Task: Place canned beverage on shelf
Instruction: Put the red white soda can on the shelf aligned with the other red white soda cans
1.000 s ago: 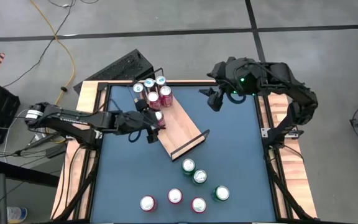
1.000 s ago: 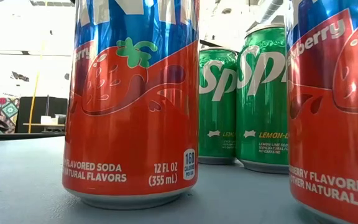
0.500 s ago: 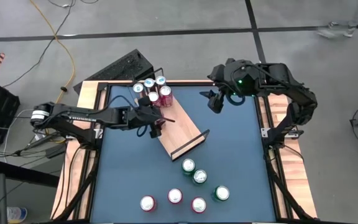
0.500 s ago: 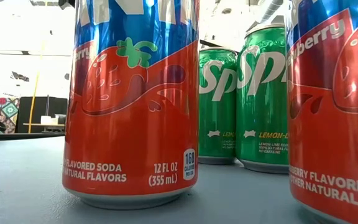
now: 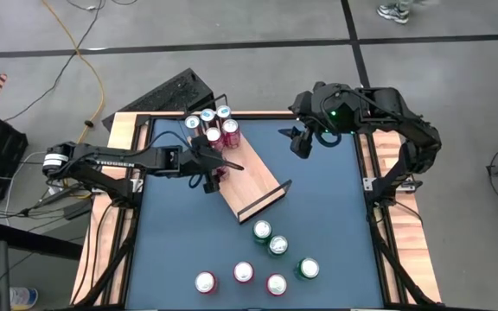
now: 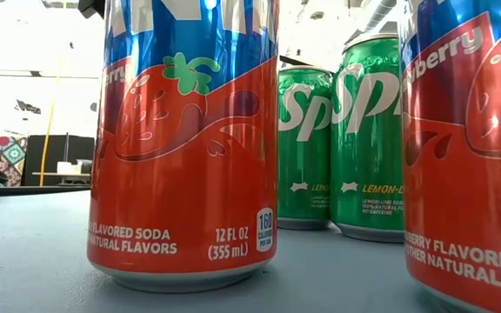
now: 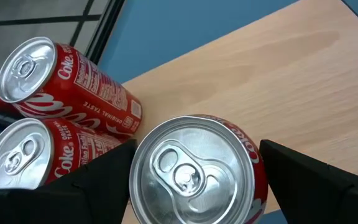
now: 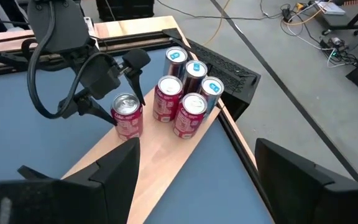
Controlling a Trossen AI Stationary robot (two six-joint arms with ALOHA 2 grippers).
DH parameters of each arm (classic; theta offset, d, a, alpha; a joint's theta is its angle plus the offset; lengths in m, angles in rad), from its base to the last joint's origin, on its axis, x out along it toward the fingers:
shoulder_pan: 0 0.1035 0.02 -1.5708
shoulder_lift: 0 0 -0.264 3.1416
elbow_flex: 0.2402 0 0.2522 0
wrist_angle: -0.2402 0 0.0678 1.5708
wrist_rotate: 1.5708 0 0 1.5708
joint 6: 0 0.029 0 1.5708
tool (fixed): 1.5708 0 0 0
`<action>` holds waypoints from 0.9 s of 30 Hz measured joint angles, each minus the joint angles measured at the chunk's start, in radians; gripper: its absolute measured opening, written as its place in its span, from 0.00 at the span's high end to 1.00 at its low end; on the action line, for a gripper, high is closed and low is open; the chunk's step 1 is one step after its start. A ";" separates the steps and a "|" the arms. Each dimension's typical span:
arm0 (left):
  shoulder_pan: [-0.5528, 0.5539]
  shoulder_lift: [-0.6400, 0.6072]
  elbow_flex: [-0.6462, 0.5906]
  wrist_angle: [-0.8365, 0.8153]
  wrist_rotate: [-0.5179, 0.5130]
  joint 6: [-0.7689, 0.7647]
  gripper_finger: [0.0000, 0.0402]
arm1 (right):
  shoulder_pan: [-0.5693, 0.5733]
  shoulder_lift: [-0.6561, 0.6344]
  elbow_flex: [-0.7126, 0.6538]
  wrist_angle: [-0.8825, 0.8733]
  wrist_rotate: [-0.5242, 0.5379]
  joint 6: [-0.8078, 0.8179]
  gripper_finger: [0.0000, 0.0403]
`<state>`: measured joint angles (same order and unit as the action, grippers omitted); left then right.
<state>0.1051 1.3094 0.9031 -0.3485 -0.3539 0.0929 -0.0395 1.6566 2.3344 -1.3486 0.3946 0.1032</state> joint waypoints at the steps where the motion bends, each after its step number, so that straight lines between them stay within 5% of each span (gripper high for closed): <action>1: 0.000 0.000 0.000 -0.001 0.002 -0.004 0.23 | 0.000 0.000 0.000 0.000 0.000 0.000 0.26; 17: 0.001 -0.082 -0.002 -0.121 0.002 -0.099 0.30 | 0.000 0.000 0.000 -0.033 0.007 0.001 0.26; 27: 0.046 -0.145 -0.025 -0.154 0.064 0.077 0.30 | 0.000 0.000 0.000 -0.040 0.008 0.001 0.26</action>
<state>0.1511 1.1648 0.8783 -0.5024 -0.2897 0.1694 -0.0395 1.6566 2.3344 -1.3882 0.4023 0.1040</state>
